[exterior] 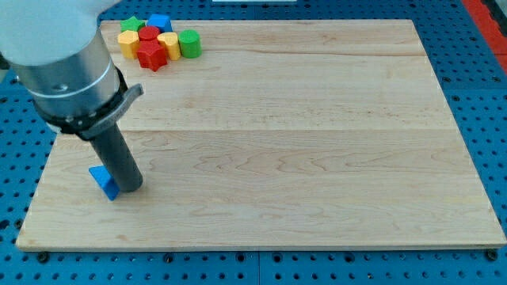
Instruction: Nudge the blue cube left a bit
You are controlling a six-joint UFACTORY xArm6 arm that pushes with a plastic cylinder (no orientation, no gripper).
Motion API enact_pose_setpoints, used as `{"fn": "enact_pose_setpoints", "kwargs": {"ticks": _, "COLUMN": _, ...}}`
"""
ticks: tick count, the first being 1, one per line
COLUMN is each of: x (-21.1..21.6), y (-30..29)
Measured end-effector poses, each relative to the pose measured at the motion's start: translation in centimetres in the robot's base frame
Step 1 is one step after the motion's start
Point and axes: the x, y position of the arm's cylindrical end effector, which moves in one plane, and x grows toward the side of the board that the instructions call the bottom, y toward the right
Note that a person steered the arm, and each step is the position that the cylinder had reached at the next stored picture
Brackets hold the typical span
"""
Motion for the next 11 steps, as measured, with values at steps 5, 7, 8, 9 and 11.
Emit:
{"fn": "enact_pose_setpoints", "kwargs": {"ticks": 5, "x": -13.1, "y": 6.2}}
{"fn": "enact_pose_setpoints", "kwargs": {"ticks": 7, "x": -31.2, "y": 10.2}}
{"fn": "enact_pose_setpoints", "kwargs": {"ticks": 8, "x": -33.8, "y": 7.1}}
{"fn": "enact_pose_setpoints", "kwargs": {"ticks": 9, "x": -33.7, "y": 6.2}}
{"fn": "enact_pose_setpoints", "kwargs": {"ticks": 11, "x": -33.1, "y": 1.6}}
